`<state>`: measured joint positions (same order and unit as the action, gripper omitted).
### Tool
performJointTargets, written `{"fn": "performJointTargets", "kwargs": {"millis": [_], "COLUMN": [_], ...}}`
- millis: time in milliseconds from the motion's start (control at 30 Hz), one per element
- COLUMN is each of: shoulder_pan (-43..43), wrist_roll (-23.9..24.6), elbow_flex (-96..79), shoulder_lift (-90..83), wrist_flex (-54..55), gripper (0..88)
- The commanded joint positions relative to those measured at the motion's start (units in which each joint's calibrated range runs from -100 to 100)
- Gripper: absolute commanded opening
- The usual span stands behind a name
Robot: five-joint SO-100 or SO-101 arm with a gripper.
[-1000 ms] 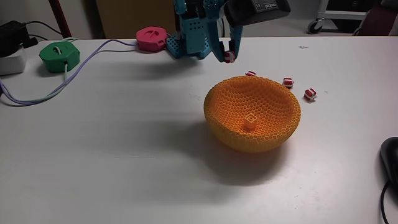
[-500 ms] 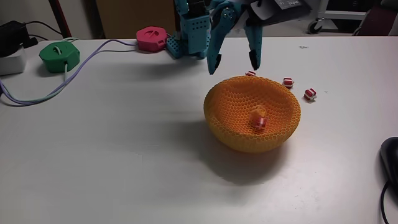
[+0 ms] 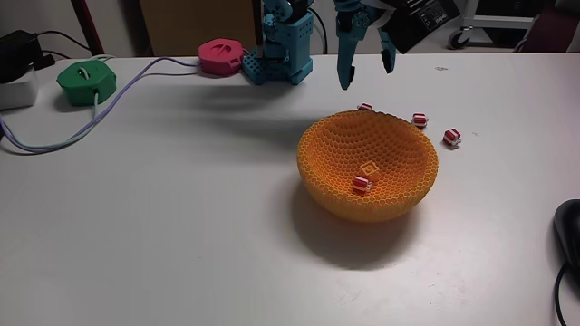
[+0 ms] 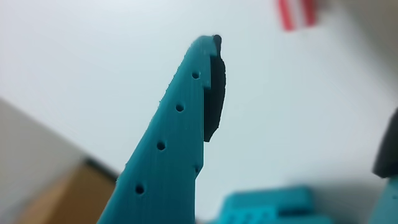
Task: Place cube pieces into the yellow basket
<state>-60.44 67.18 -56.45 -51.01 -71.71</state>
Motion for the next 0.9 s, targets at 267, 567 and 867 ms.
{"fn": "performJointTargets", "kwargs": {"millis": [267,567,867], "shoulder_pan": [3.41,6.39,6.39], "wrist_roll": [-6.64,-6.98,-2.78], "elbow_flex": [-18.22,-24.10,-27.18], "shoulder_lift": [8.11,8.11,6.88], "wrist_flex": [33.92,37.66,34.88], "gripper": [40.2,38.5,9.2]}}
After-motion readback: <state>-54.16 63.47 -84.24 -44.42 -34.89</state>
